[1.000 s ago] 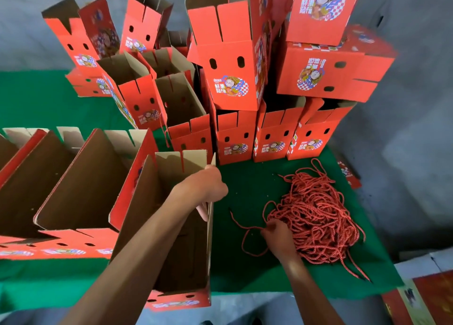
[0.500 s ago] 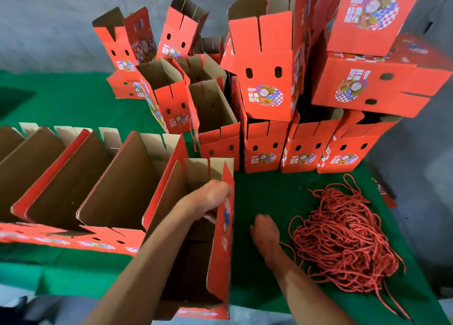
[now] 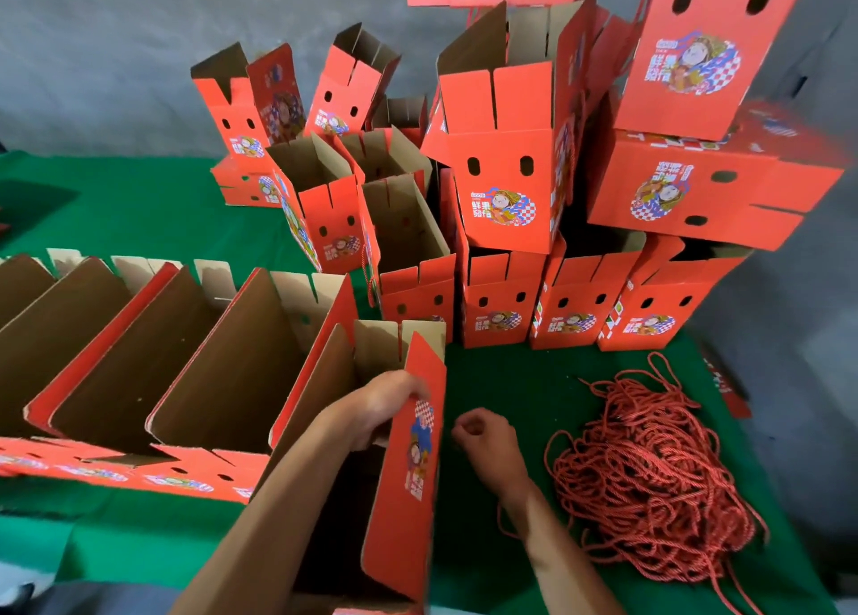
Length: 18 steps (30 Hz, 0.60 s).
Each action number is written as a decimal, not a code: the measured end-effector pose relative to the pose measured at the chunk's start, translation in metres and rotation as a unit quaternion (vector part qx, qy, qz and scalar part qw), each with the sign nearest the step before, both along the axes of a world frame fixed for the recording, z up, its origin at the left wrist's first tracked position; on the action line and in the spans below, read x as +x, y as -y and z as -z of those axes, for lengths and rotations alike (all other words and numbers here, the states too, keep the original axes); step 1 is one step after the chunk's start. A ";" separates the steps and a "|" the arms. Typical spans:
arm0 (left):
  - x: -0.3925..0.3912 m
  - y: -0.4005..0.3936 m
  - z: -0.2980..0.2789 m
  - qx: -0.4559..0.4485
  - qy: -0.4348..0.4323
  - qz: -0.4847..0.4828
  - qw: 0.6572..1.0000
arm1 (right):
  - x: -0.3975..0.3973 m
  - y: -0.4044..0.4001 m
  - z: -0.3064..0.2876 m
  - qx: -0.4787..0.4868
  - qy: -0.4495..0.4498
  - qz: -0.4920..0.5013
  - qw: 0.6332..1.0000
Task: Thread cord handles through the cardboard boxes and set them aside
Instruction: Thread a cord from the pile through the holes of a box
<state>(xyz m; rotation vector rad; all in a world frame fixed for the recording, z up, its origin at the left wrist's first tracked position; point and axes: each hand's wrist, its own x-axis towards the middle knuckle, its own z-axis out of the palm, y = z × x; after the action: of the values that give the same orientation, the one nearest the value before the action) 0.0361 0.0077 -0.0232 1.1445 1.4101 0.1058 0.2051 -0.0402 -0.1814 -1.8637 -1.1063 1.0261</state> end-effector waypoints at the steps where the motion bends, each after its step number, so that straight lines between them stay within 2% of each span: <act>1: -0.003 0.001 0.001 -0.007 0.006 -0.009 1.000 | -0.002 0.006 -0.006 0.027 -0.046 0.010 0.999; 5: -0.007 0.003 0.004 0.001 0.015 -0.025 1.000 | -0.003 0.026 -0.029 0.078 -0.223 0.019 0.971; 11: -0.002 0.008 0.001 0.022 0.016 -0.012 1.000 | -0.006 0.031 -0.040 0.090 -0.265 0.014 0.960; 18: 0.000 0.012 0.006 -0.009 0.065 -0.017 0.998 | -0.008 0.035 -0.031 0.069 -0.333 0.038 0.940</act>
<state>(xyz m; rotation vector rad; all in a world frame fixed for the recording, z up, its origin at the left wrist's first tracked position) 0.0357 -0.0045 -0.0289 1.0798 1.3131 0.1896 0.1975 -0.0749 -0.1508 -1.2753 -0.6706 1.3551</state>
